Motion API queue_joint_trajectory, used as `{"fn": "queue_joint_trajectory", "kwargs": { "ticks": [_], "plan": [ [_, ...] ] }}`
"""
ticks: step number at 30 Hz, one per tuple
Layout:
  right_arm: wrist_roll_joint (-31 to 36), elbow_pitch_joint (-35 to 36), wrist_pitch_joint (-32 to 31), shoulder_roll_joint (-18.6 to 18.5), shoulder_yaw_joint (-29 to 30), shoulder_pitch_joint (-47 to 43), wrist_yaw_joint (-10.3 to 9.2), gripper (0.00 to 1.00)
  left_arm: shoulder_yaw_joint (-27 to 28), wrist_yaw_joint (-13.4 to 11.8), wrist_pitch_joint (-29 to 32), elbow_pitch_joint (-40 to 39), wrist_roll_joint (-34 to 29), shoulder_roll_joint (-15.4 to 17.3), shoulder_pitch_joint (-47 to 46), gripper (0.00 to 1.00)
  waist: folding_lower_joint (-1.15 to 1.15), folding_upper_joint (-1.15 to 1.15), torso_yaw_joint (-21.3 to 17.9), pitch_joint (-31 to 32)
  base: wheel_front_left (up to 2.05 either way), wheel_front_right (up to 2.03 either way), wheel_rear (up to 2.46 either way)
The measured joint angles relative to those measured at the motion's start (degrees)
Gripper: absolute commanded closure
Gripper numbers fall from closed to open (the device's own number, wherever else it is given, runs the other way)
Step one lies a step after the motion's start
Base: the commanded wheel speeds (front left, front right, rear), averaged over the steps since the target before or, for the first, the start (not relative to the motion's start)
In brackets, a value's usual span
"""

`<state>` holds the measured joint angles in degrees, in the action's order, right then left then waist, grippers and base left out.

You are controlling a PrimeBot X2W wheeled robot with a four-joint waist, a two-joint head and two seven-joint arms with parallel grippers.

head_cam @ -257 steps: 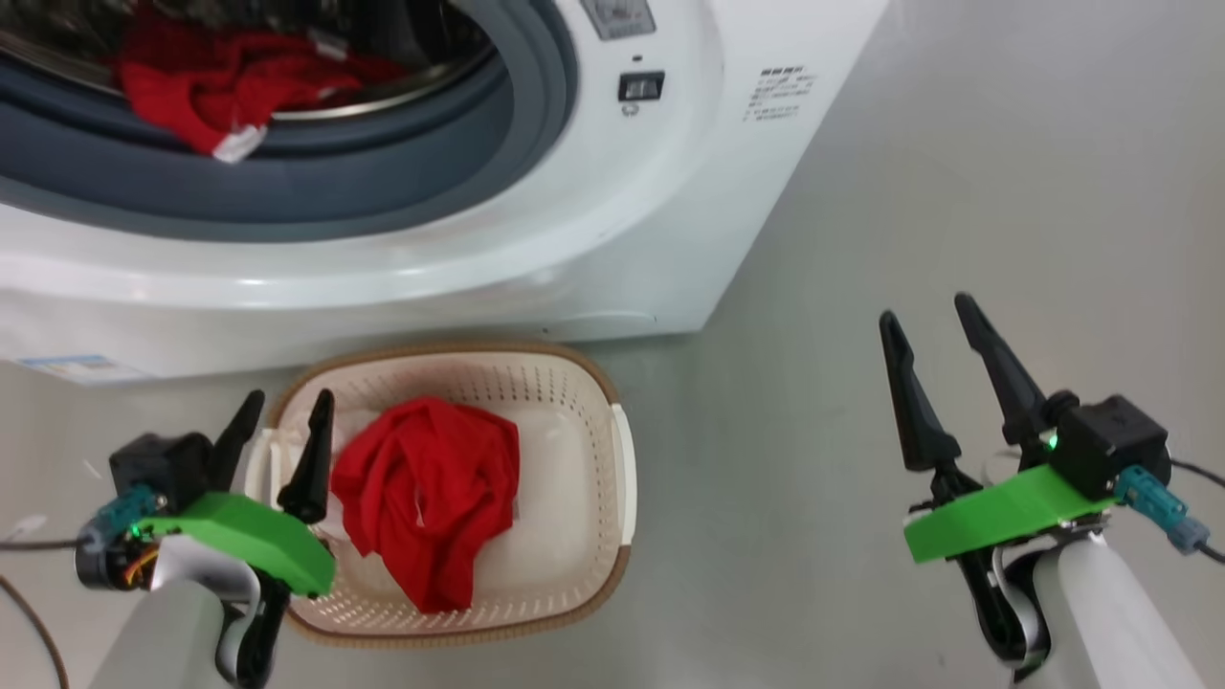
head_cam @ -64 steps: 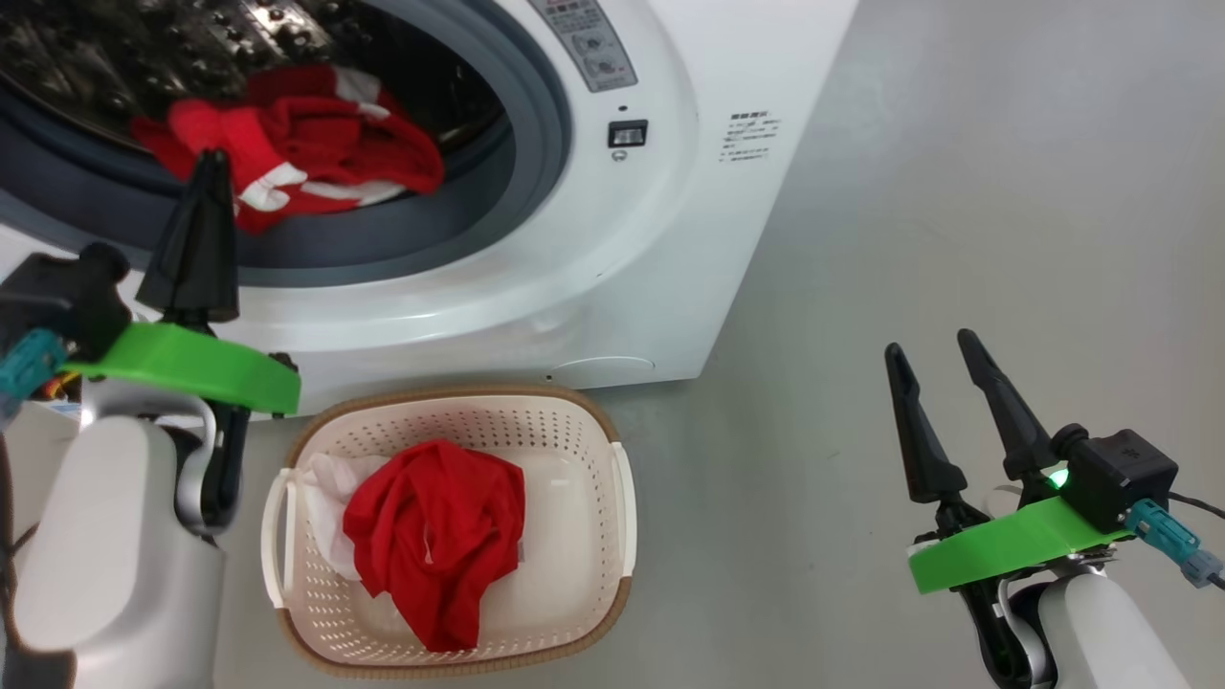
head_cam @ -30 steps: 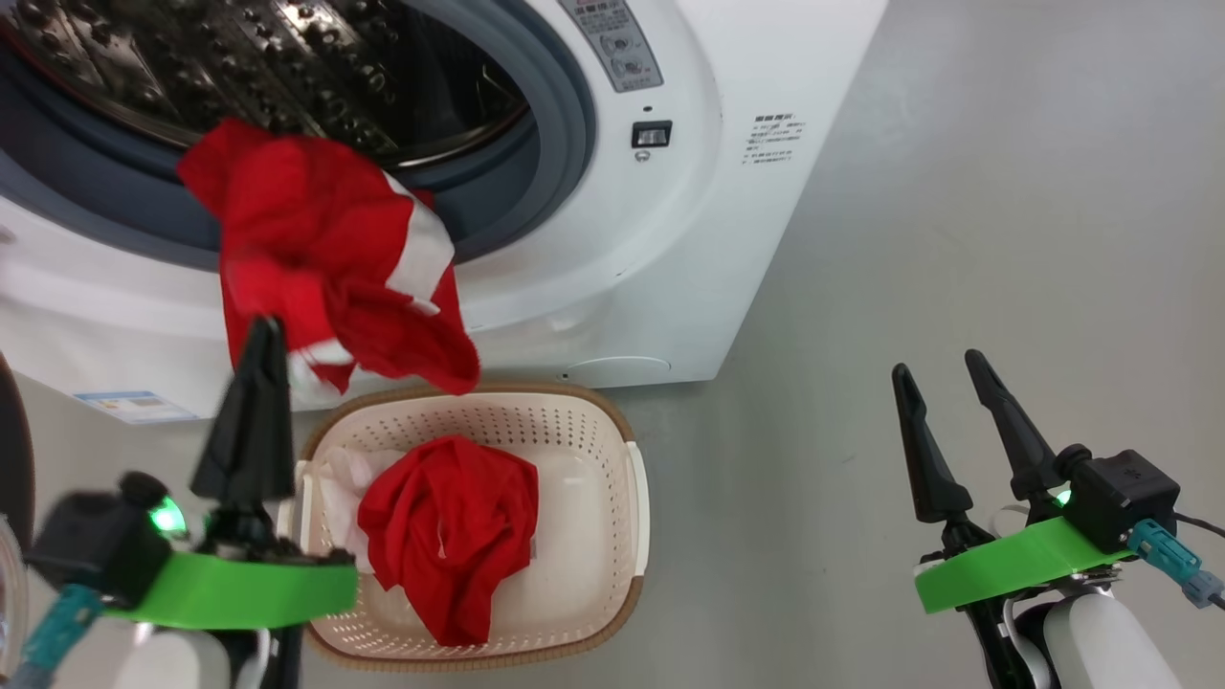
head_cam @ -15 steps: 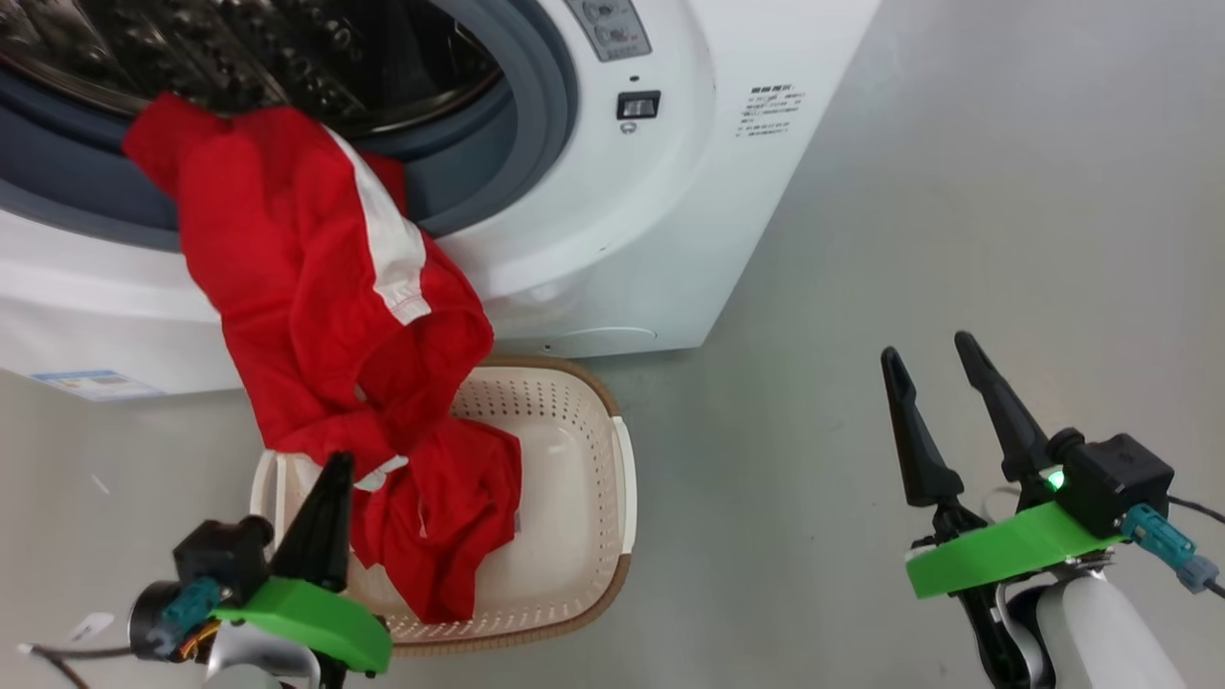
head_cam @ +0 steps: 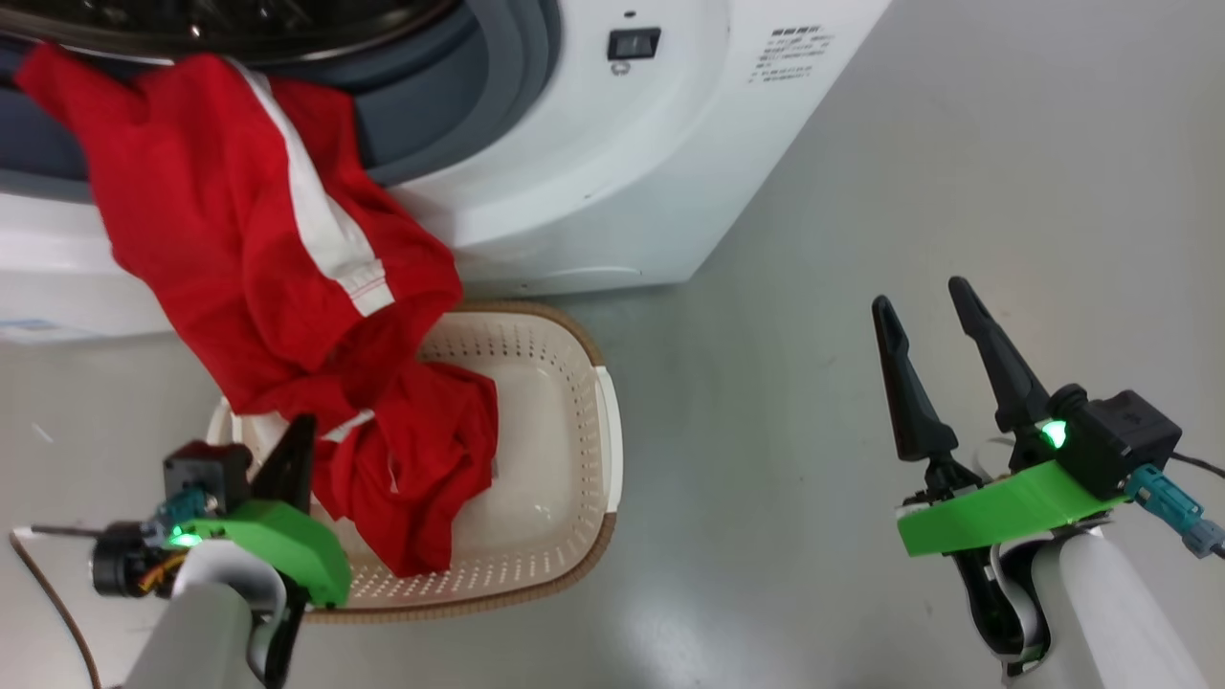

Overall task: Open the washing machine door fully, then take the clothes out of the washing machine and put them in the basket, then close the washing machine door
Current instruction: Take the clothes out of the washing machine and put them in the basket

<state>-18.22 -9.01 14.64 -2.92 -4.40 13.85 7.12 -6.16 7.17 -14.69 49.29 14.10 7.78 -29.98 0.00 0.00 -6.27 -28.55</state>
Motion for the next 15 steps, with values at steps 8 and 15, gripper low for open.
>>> {"fn": "queue_joint_trajectory", "kwargs": {
  "ticks": [8,15],
  "plan": [
    [-0.4,0.6,0.0,0.0,-0.6,2.4,0.01,0.00,-2.9,0.0,0.0,7.8,0.0,1.5,-7.3,1.00,0.00,0.00,-1.0,-4.5,0.00,0.00,0.00],
    [-1.4,1.1,0.0,0.0,-1.7,4.6,0.01,0.00,-4.7,0.0,0.0,13.7,0.1,2.7,-13.7,1.00,0.00,0.00,-1.8,-8.0,0.00,0.00,0.00]
  ]
}}
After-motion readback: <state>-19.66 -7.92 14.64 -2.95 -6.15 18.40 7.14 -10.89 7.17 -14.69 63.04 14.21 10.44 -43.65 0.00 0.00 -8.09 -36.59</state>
